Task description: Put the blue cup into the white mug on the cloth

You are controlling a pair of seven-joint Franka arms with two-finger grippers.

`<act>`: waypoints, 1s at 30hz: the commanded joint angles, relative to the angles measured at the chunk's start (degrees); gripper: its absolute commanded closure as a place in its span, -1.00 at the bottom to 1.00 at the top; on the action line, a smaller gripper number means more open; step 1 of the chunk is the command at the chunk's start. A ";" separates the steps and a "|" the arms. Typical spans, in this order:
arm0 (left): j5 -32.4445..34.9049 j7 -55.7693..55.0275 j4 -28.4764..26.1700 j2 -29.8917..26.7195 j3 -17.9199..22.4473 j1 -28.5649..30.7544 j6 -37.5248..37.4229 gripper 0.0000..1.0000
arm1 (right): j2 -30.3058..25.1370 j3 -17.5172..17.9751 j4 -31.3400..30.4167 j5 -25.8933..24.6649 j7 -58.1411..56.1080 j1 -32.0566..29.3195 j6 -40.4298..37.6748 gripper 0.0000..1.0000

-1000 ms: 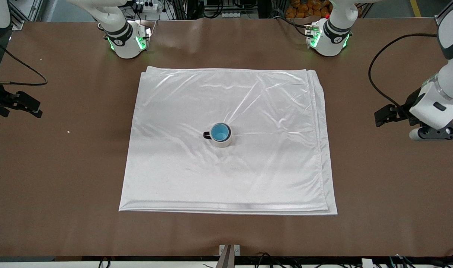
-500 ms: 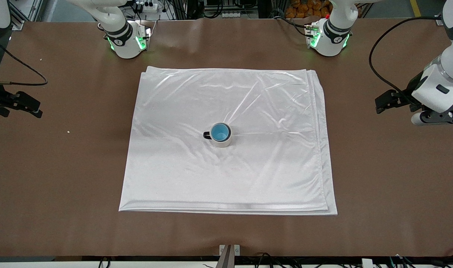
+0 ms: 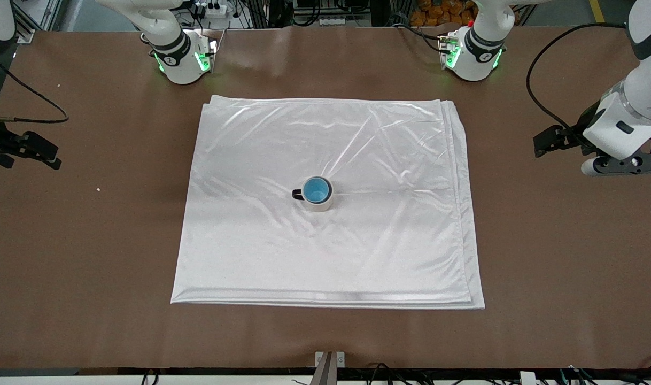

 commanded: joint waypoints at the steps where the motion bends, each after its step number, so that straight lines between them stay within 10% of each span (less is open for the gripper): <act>1: -3.04 1.24 -3.23 -3.27 2.17 -0.22 0.82 -1.00 | 0.67 0.48 1.21 1.08 0.43 -1.02 -0.31 -1.00; 30: -3.22 1.16 -1.65 -1.34 2.08 0.31 1.26 -1.00 | 0.85 0.48 1.29 1.08 0.08 -1.64 -0.31 -1.00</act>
